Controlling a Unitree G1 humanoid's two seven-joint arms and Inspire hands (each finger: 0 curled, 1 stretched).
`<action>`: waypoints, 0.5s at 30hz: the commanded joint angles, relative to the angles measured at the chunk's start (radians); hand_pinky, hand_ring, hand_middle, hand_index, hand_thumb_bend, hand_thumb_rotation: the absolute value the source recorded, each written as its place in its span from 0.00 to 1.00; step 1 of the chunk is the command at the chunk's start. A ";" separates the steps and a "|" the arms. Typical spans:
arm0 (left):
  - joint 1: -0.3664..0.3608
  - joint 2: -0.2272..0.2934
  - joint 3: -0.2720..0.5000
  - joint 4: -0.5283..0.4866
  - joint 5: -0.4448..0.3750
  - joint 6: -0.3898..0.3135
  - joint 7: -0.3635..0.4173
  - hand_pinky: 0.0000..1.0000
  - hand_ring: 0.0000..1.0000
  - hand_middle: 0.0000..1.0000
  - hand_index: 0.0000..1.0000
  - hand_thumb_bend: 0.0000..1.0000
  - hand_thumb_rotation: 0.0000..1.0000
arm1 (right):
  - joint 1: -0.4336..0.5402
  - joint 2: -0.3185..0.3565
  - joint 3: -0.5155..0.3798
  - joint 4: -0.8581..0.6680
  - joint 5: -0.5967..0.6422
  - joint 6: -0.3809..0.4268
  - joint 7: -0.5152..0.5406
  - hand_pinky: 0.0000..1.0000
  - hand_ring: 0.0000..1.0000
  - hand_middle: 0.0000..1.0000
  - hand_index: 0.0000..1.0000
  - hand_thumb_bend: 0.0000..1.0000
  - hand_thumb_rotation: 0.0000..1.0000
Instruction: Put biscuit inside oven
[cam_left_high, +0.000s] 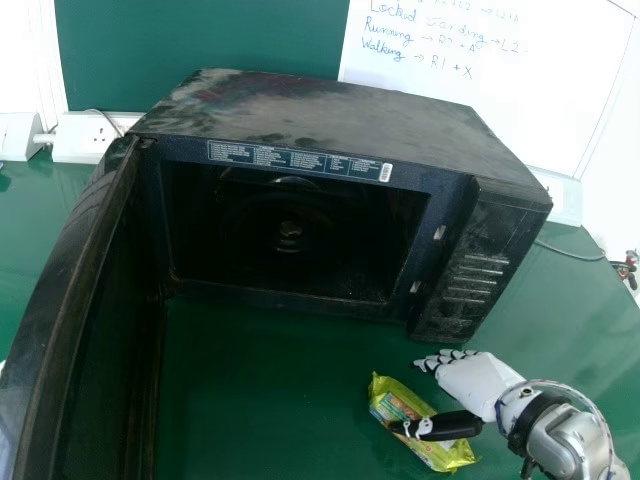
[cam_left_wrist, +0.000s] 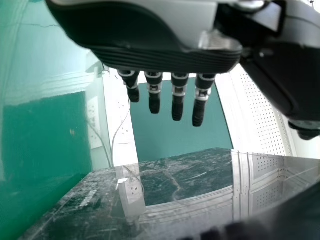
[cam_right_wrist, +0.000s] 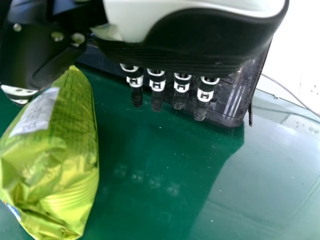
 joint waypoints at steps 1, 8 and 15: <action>0.017 -0.002 0.007 -0.014 0.001 -0.002 0.006 0.00 0.83 0.93 0.87 1.00 0.84 | 0.018 0.011 0.004 0.006 0.009 0.008 -0.002 0.92 0.98 1.00 1.00 0.96 0.98; 0.026 -0.006 0.010 -0.032 0.011 0.013 0.014 0.00 0.85 0.95 0.88 1.00 0.84 | 0.009 -0.002 0.023 0.001 0.023 0.018 0.044 0.93 0.98 1.00 1.00 0.96 1.00; 0.023 0.003 0.010 -0.029 0.002 0.017 0.014 0.00 0.83 0.93 0.86 1.00 0.84 | 0.027 -0.046 -0.012 -0.025 0.051 -0.010 0.071 0.94 0.98 1.00 1.00 0.96 0.99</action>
